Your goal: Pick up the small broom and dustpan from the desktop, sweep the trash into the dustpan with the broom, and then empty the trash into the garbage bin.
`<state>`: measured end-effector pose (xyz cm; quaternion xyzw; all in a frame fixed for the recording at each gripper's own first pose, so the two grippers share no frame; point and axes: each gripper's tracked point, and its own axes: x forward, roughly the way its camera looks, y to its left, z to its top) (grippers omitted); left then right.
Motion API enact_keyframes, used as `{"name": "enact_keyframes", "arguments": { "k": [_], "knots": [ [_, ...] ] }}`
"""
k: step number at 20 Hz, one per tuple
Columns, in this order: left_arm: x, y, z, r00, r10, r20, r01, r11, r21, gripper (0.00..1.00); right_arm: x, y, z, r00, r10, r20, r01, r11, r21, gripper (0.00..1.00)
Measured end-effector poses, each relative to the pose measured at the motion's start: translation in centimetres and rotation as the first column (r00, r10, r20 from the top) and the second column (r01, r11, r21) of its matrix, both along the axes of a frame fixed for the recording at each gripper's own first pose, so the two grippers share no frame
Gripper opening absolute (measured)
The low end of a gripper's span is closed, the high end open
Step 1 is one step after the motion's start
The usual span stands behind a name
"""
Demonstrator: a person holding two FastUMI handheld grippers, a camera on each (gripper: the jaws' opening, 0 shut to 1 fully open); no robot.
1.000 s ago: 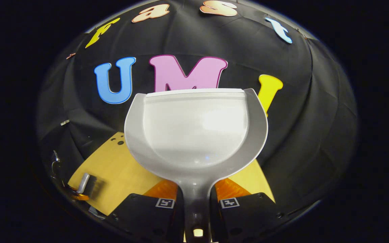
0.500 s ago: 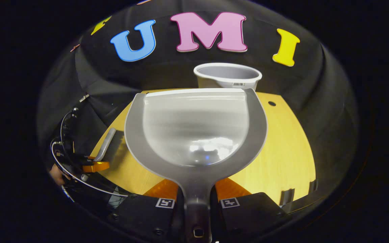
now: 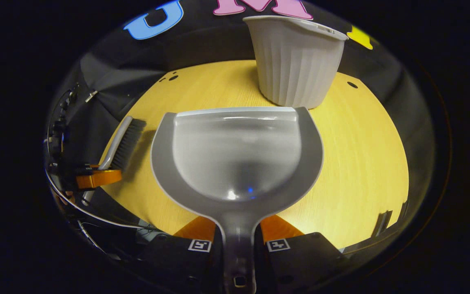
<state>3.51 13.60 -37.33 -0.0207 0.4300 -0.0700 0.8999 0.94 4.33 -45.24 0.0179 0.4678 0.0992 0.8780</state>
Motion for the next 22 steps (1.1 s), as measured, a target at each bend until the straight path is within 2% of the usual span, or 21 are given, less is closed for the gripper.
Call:
{"name": "enact_keyframes", "arguments": {
  "k": [1, 2, 3, 4, 6, 11, 12, 13, 15, 17, 18, 19, 20, 21, 22],
  "knots": [
    [0.8, -0.4, -0.2, 1.0, -0.001, -0.013, 0.001, 1.0, 0.004, 0.29, 0.2, 0.0, -0.5, 1.0, -0.007, -0.017, 0.007, 1.0, -0.004, 0.34],
    [1.2, -0.7, -0.4, 1.0, -0.001, -0.032, 0.001, 1.0, 0.006, 0.26, 0.4, 0.2, -0.8, 0.999, -0.018, -0.035, 0.018, 1.0, -0.005, 0.34],
    [1.4, -0.7, -0.7, 0.999, -0.001, -0.04, 0.001, 1.0, 0.006, 0.29, 0.6, 0.2, -0.9, 0.998, -0.032, -0.05, 0.032, 0.999, -0.003, 0.34],
    [1.7, -0.7, -0.8, 0.999, -0.006, -0.049, 0.006, 1.0, 0.009, 0.26, 0.8, 0.1, -0.8, 0.997, -0.043, -0.06, 0.043, 0.999, -0.002, 0.34],
    [2.3, -0.7, -0.9, 0.998, -0.01, -0.061, 0.012, 1.0, 0.026, 0.26, 0.8, -0.1, -0.5, 0.995, -0.058, -0.086, 0.057, 0.998, -0.016, 0.35],
    [3.0, -1.0, -1.7, 0.996, -0.022, -0.091, 0.028, 0.998, 0.056, 0.27, 0.7, 0.0, -1.4, 0.992, -0.065, -0.108, 0.056, 0.995, -0.078, 0.36],
    [3.1, -0.8, -2.0, 0.995, -0.02, -0.099, 0.027, 0.997, 0.067, 0.31, 0.6, 0.1, -1.4, 0.991, -0.067, -0.115, 0.059, 0.995, -0.075, 0.29],
    [3.3, -0.6, -2.0, 0.995, -0.022, -0.097, 0.029, 0.997, 0.078, 0.29, 0.9, 0.4, -1.4, 0.99, -0.073, -0.117, 0.066, 0.996, -0.061, 0.37],
    [3.3, -0.4, -1.6, 0.996, -0.025, -0.084, 0.033, 0.995, 0.097, 0.27, 1.1, 0.7, -1.2, 0.989, -0.084, -0.119, 0.079, 0.996, -0.042, 0.39],
    [3.5, -0.3, -1.3, 0.997, -0.029, -0.072, 0.038, 0.993, 0.114, 0.37, 1.1, 1.1, -0.7, 0.989, -0.091, -0.116, 0.09, 0.996, -0.014, 0.45],
    [3.4, -0.3, -1.1, 0.997, -0.032, -0.064, 0.039, 0.993, 0.112, 0.33, 1.0, 1.1, -0.3, 0.989, -0.099, -0.109, 0.1, 0.995, -0.001, 0.62],
    [3.1, -0.6, -0.5, 0.998, -0.031, -0.053, 0.036, 0.993, 0.109, 0.43, 1.1, 1.2, 0.1, 0.989, -0.105, -0.101, 0.107, 0.994, 0.014, 0.6],
    [2.9, -0.6, 0.1, 0.999, -0.028, -0.038, 0.032, 0.994, 0.106, 0.44, 1.2, 1.1, 0.7, 0.989, -0.113, -0.091, 0.115, 0.993, 0.019, 0.74],
    [2.9, -0.6, 0.8, 0.999, -0.027, -0.021, 0.029, 0.994, 0.105, 0.63, 1.3, 1.0, 1.5, 0.99, -0.116, -0.078, 0.118, 0.993, 0.025, 0.8],
    [2.6, -0.6, 1.5, 1.0, -0.025, -0.004, 0.025, 0.994, 0.109, 0.81, 1.3, 0.9, 2.1, 0.99, -0.121, -0.068, 0.124, 0.992, 0.035, 0.97]
  ]
}}
